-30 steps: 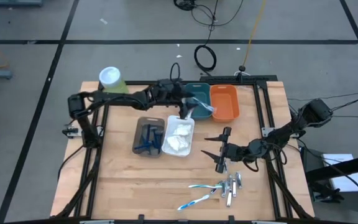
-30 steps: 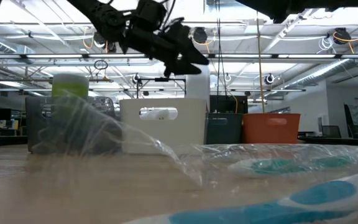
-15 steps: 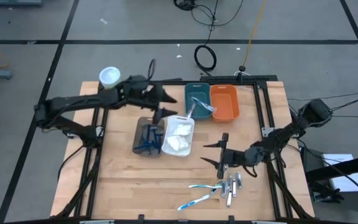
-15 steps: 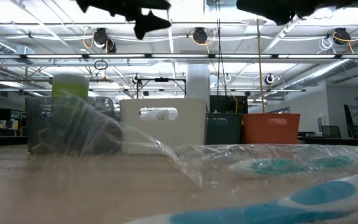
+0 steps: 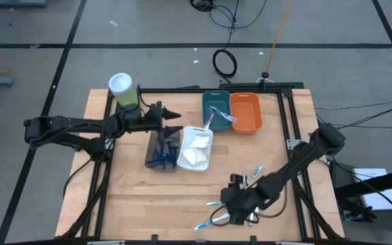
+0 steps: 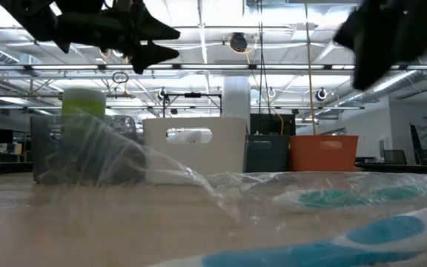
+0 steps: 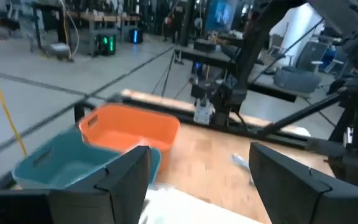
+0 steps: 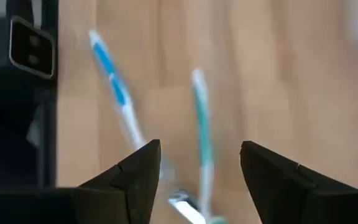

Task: Pick & Place Travel size toiletries
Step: Put the green toothbrush into the green bin

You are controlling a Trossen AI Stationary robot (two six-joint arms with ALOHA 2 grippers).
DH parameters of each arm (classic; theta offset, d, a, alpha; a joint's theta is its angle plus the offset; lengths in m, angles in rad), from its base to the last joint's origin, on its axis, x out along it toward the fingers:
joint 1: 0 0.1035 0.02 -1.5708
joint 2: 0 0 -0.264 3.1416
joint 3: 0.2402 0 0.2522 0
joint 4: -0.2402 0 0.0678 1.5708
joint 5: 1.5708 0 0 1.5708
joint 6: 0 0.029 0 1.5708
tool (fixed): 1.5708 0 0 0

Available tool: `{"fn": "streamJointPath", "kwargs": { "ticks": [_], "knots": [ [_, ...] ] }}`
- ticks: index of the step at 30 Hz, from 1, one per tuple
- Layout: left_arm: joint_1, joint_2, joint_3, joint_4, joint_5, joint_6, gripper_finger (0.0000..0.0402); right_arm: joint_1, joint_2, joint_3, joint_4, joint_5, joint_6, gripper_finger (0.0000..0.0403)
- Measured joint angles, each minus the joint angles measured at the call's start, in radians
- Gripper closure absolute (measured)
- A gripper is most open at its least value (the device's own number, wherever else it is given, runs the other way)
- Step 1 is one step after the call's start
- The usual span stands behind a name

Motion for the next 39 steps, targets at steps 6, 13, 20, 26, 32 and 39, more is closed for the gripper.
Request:
{"fn": "streamJointPath", "kwargs": {
  "ticks": [6, 13, 20, 26, 32, 39],
  "knots": [
    [-0.003, 0.000, -0.008, -0.029, 0.002, -0.021, 0.0133, -0.009, 0.119, 0.007, 0.028, -0.112, 0.064, 0.0193],
    [-0.009, 0.000, -0.008, -0.040, 0.004, -0.021, 0.0133, -0.039, 0.196, 0.007, 0.029, -0.110, 0.079, 0.0193],
    [-0.009, 0.001, -0.008, -0.089, 0.003, -0.020, 0.0133, -0.062, 0.211, 0.007, 0.013, -0.160, 0.095, 0.0216],
    [-0.009, 0.001, -0.008, -0.089, 0.003, -0.018, 0.0133, -0.063, 0.209, 0.007, -0.026, -0.163, 0.098, 0.0302],
    [-0.009, 0.001, -0.008, -0.069, 0.002, -0.018, 0.0133, -0.083, 0.205, 0.007, -0.030, -0.177, 0.092, 0.0387],
    [-0.008, 0.001, -0.008, -0.050, -0.001, -0.017, 0.0133, -0.128, 0.122, 0.007, -0.070, -0.077, 0.048, 0.0381]
  ]
}}
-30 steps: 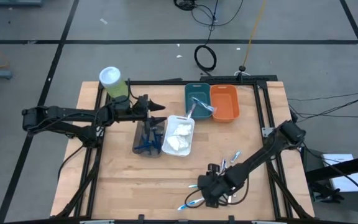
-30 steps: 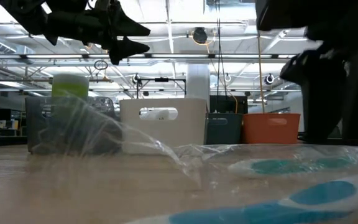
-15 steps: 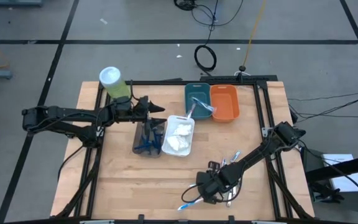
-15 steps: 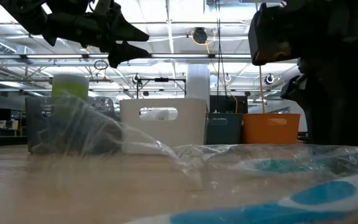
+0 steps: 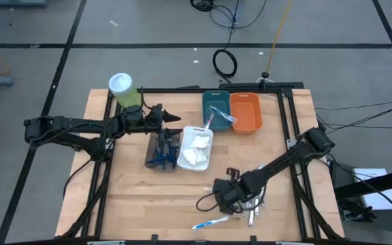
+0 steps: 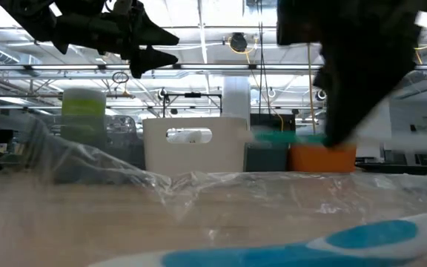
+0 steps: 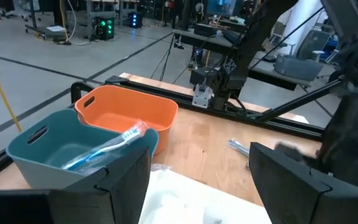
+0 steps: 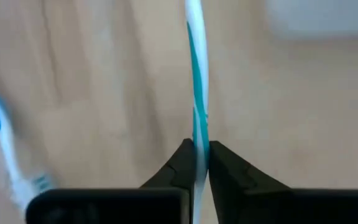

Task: Pick & Place Travel size toiletries
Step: Put the green toothbrush into the green bin

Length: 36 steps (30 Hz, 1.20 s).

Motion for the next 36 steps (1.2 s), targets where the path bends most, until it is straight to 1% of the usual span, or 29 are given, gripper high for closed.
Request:
{"fn": "streamJointPath", "kwargs": {
  "ticks": [2, 4, 6, 9, 12, 14, 15, 17, 20, 23, 26, 28, 30, 33, 36],
  "knots": [
    [0.001, 0.000, 0.000, 0.000, -0.026, 0.001, 0.0133, -0.013, -0.050, 0.000, -0.021, 0.066, -0.038, 0.0386],
    [0.001, 0.000, 0.000, 0.000, -0.062, 0.017, 0.0133, -0.020, -0.108, 0.000, -0.038, 0.154, -0.073, 0.0386],
    [0.001, 0.000, 0.000, 0.000, -0.101, 0.049, 0.0133, -0.025, -0.169, 0.000, -0.044, 0.266, -0.125, 0.0386],
    [0.001, 0.000, 0.000, 0.000, -0.145, 0.091, 0.0133, -0.020, -0.258, -0.024, -0.011, 0.485, -0.231, 0.0386],
    [0.001, 0.007, 0.000, 0.030, -0.153, 0.118, 0.0133, -0.024, -0.344, -0.121, 0.142, 0.683, -0.377, 0.0386],
    [0.001, 0.029, 0.000, 0.091, -0.154, 0.122, 0.0133, -0.043, -0.399, -0.216, 0.313, 0.769, -0.486, 0.0386],
    [0.001, 0.045, 0.000, 0.122, -0.153, 0.123, 0.0133, -0.060, -0.424, -0.267, 0.419, 0.784, -0.550, 0.0386],
    [0.000, 0.088, 0.001, 0.215, -0.149, 0.123, 0.0133, -0.101, -0.468, -0.377, 0.643, 0.771, -0.677, 0.0386],
    [-0.001, 0.160, 0.013, 0.322, -0.109, 0.132, 0.0133, -0.177, -0.512, -0.540, 0.978, 0.658, -0.815, 0.0386],
    [-0.010, 0.234, 0.060, 0.349, -0.032, 0.154, 0.0133, -0.253, -0.534, -0.670, 1.273, 0.529, -0.892, 0.0386],
    [-0.034, 0.320, 0.127, 0.349, 0.009, 0.161, 0.0133, -0.314, -0.535, -0.755, 1.477, 0.403, -0.921, 0.0386],
    [-0.055, 0.382, 0.176, 0.348, 0.023, 0.181, 0.0133, -0.350, -0.536, -0.782, 1.544, 0.331, -0.918, 0.0386],
    [-0.075, 0.437, 0.224, 0.348, 0.038, 0.224, 0.0133, -0.375, -0.535, -0.789, 1.555, 0.287, -0.908, 0.0386],
    [-0.100, 0.503, 0.295, 0.349, 0.039, 0.257, 0.0133, -0.390, -0.535, -0.790, 1.560, 0.273, -0.922, 0.0386],
    [-0.115, 0.548, 0.357, 0.351, 0.039, 0.258, 0.0133, -0.399, -0.535, -0.790, 1.562, 0.225, -0.936, 0.0386]
  ]
}}
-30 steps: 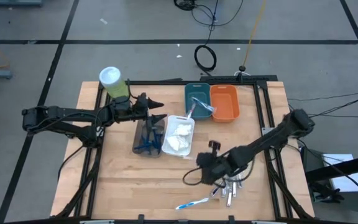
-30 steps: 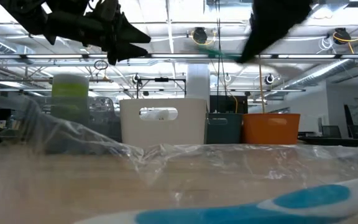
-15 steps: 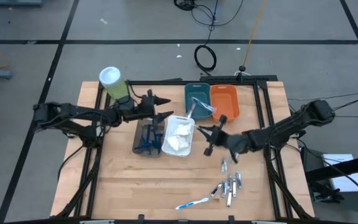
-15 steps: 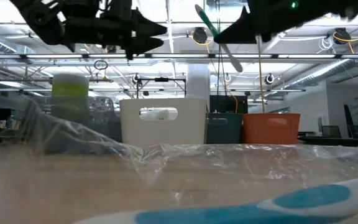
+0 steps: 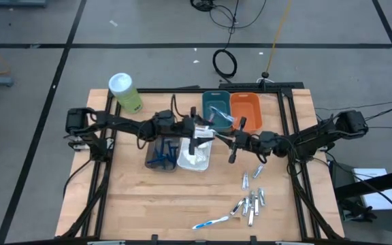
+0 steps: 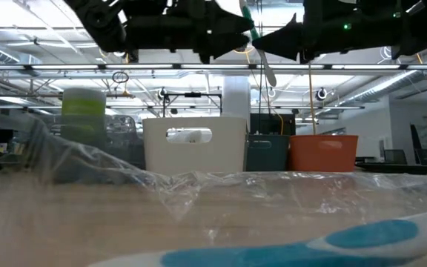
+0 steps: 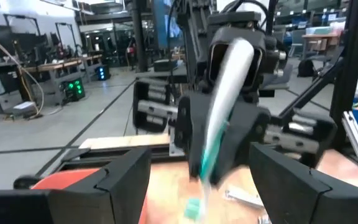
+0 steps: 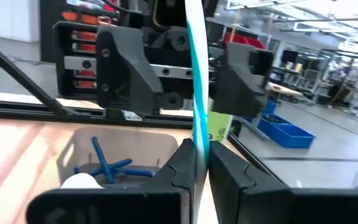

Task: Pick & Place Travel size toiletries
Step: Put the green toothbrush into the green bin

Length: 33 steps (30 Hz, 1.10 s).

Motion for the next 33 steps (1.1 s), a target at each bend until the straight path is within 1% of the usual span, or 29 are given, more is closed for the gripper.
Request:
{"fn": "streamJointPath", "kwargs": {
  "ticks": [2, 5, 8, 10, 12, 15, 17, 20, 24, 25, 26, 29, 31, 33],
  "knots": [
    [-0.006, 0.019, 0.029, -0.001, 0.000, -0.001, 0.0133, -0.003, 0.000, 0.000, 0.002, -0.020, -0.002, 0.0386],
    [-0.012, 0.033, 0.053, -0.001, 0.000, -0.001, 0.0133, -0.004, 0.000, 0.000, 0.005, -0.023, -0.003, 0.0386],
    [-0.013, 0.033, 0.059, -0.002, 0.000, -0.013, 0.0133, -0.004, 0.000, 0.000, 0.006, -0.029, -0.004, 0.0386],
    [-0.013, 0.033, 0.059, -0.003, 0.000, -0.021, 0.0133, -0.004, 0.000, 0.000, 0.007, -0.065, -0.003, 0.0386],
    [-0.013, 0.033, 0.059, 0.000, 0.000, -0.028, 0.0141, -0.004, 0.000, 0.000, 0.006, -0.076, -0.003, 0.0386],
    [-0.013, 0.033, 0.059, 0.005, 0.000, -0.028, 0.0174, -0.004, 0.000, 0.000, 0.006, -0.076, -0.003, 0.0385],
    [-0.013, 0.033, 0.059, 0.004, 0.000, -0.029, 0.0208, -0.004, 0.000, 0.000, 0.006, -0.076, -0.003, 0.0385],
    [-0.013, 0.033, 0.059, 0.004, 0.003, -0.040, 0.0272, -0.005, 0.000, 0.000, 0.006, -0.074, -0.003, 0.0384],
    [-0.014, 0.033, 0.059, -0.005, 0.009, -0.048, 0.0368, -0.006, 0.000, 0.000, 0.006, -0.066, -0.002, 0.0384],
    [-0.014, 0.033, 0.059, -0.008, 0.008, -0.048, 0.0383, -0.006, 0.000, 0.000, 0.004, -0.064, -0.001, 0.0384],
    [-0.014, 0.032, 0.059, -0.007, 0.008, -0.050, 0.0388, -0.006, 0.000, 0.000, 0.004, -0.062, 0.001, 0.0383],
    [-0.014, 0.032, 0.059, -0.002, 0.006, -0.054, 0.0386, -0.007, 0.000, 0.000, 0.001, -0.063, 0.001, 0.0372],
    [-0.013, 0.027, 0.058, -0.003, 0.003, -0.059, 0.0392, -0.012, 0.000, 0.001, -0.009, -0.067, 0.009, 0.0354],
    [-0.013, 0.018, 0.058, -0.003, -0.003, -0.059, 0.0394, -0.013, 0.000, 0.001, -0.025, -0.067, 0.029, 0.0328]
  ]
}}
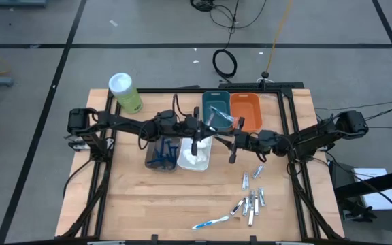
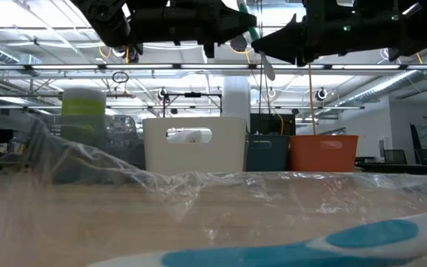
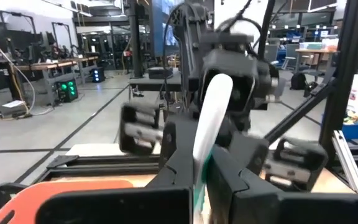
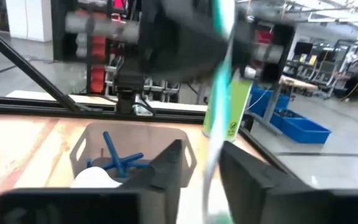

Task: Pick & Place Travel size toiletries
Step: Put the green toothbrush into the green bin

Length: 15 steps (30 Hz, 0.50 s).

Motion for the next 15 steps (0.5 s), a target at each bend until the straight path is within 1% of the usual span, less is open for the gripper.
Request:
{"fn": "streamJointPath", "kwargs": {
  "ticks": [3, 6, 9, 13, 15],
  "knots": [
    [0.009, -0.036, 0.000, -0.007, -0.012, 0.013, 0.0391, 0.000, 0.001, 0.000, -0.008, -0.003, 0.034, 0.0282],
    [0.022, -0.071, 0.000, -0.051, -0.033, 0.048, 0.0395, 0.000, 0.000, 0.000, -0.021, -0.002, 0.091, 0.0235],
    [0.045, -0.096, -0.001, -0.069, -0.059, 0.075, 0.0392, 0.008, -0.006, 0.001, -0.022, 0.005, 0.112, 0.0197],
    [0.111, -0.107, 0.001, -0.045, -0.126, 0.094, 0.0396, 0.041, -0.029, -0.002, -0.054, -0.011, 0.073, 0.0168],
    [0.146, -0.105, 0.001, -0.061, -0.139, 0.085, 0.0394, 0.058, -0.058, -0.001, -0.055, 0.017, 0.052, 0.0163]
  ]
}}
